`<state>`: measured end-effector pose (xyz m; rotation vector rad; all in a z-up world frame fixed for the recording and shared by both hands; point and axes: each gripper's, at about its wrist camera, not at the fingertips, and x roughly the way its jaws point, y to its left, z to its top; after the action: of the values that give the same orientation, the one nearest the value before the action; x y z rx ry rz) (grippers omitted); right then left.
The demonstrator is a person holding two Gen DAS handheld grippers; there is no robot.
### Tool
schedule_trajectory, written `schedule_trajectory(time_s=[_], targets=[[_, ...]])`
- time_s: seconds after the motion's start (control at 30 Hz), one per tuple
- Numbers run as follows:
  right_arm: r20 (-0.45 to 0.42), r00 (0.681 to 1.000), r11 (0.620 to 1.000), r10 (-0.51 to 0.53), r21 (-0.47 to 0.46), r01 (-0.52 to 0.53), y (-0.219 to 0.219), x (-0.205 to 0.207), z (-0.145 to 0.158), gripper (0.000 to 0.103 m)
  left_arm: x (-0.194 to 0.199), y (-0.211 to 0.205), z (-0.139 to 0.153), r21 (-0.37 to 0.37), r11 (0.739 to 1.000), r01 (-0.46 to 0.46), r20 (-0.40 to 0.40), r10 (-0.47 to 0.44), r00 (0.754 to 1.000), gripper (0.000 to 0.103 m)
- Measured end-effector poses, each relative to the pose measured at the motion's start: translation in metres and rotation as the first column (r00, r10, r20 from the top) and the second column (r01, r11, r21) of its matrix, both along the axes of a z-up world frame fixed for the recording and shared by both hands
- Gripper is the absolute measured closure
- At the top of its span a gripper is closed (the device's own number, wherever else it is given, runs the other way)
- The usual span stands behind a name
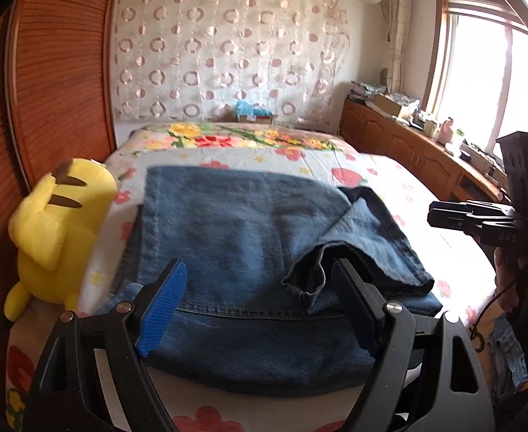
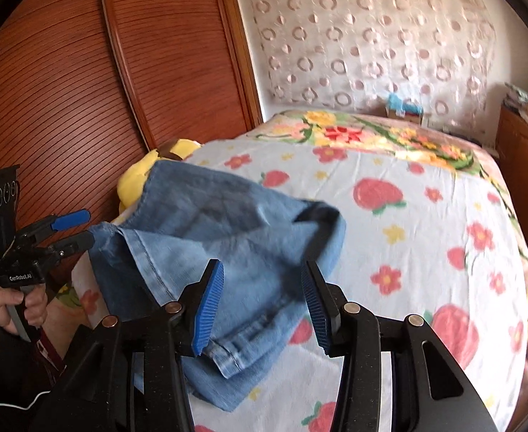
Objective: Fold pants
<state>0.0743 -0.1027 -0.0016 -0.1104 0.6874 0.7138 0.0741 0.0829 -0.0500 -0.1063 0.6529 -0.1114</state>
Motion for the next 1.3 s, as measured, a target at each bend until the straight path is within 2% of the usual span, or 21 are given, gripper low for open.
schedule_trajectory(time_s=[0.13,0.2,0.3,0.47,0.5,0.57,0.67,0.7,0.73,0.8,0.87,0.9,1.03,1.2,1.3], targets=[[-0.047,0.999,1.0,-0.009,0.0,0.009,0.005,0.002,-0.006,0.056,0.009,-0.009,-0.015,-0.015,0.999,0.045,-0.039,-0.046,0.998,0.021],[-0.063,0.998,1.0,-0.012,-0.008,0.012,0.006,0.003,-0.01,0.056,0.013,-0.014,-0.019,-0.013,0.997,0.071,-0.042,-0.071,0.997,0.027],[-0.097,0.995,1.0,-0.024,-0.017,0.022,0.009,0.007,-0.014,0.056,0.02,-0.019,-0.021,-0.008,0.996,0.09,-0.048,-0.091,0.995,0.038],[-0.169,0.985,1.0,-0.022,0.015,0.025,0.006,0.009,-0.02,0.056,0.029,-0.023,-0.02,-0.011,0.995,0.103,-0.047,-0.103,0.994,0.066],[-0.185,0.983,1.0,-0.016,0.022,0.02,0.007,0.01,-0.021,0.056,0.031,-0.023,-0.02,-0.012,0.995,0.099,-0.048,-0.1,0.994,0.068],[-0.22,0.976,0.999,0.008,0.048,0.002,0.008,0.013,-0.023,0.056,0.034,-0.022,-0.021,-0.011,0.996,0.09,-0.051,-0.091,0.995,0.078],[-0.232,0.973,0.999,0.014,0.045,-0.004,0.012,0.016,-0.023,0.056,0.035,-0.023,-0.022,-0.01,0.996,0.091,-0.051,-0.092,0.994,0.084],[-0.227,0.974,0.999,0.018,0.048,-0.008,0.01,0.015,-0.023,0.057,0.035,-0.023,-0.023,-0.012,0.995,0.094,-0.051,-0.095,0.994,0.086],[-0.217,0.976,0.998,0.024,0.055,-0.012,0.009,0.016,-0.022,0.072,0.034,-0.023,-0.022,-0.012,0.995,0.097,-0.049,-0.097,0.994,0.087],[-0.184,0.983,0.999,0.016,0.052,-0.007,0.007,0.016,-0.015,0.089,0.033,-0.023,-0.02,-0.01,0.995,0.097,-0.043,-0.097,0.994,0.089],[-0.146,0.989,0.997,0.011,0.081,0.001,0.002,0.014,-0.003,0.099,0.029,-0.025,-0.014,-0.003,0.995,0.098,-0.026,-0.098,0.995,0.092],[-0.134,0.991,0.993,0.031,0.113,-0.016,-0.002,0.013,0.005,0.099,0.027,-0.026,-0.01,0.006,0.995,0.101,-0.016,-0.101,0.995,0.093],[-0.047,0.998,0.995,0.037,0.094,-0.033,-0.004,0.011,0.038,0.1,0.017,-0.029,0.014,0.013,0.994,0.112,0.035,-0.112,0.993,0.093],[0.047,0.998,0.989,0.053,0.134,-0.059,-0.007,0.014,0.09,0.1,-0.005,-0.036,0.055,0.036,0.991,0.128,0.12,-0.131,0.984,0.094],[0.06,0.996,0.982,0.071,0.17,-0.08,-0.003,0.024,0.111,0.1,-0.015,-0.037,0.073,0.069,0.992,0.11,0.14,-0.119,0.983,0.094]])
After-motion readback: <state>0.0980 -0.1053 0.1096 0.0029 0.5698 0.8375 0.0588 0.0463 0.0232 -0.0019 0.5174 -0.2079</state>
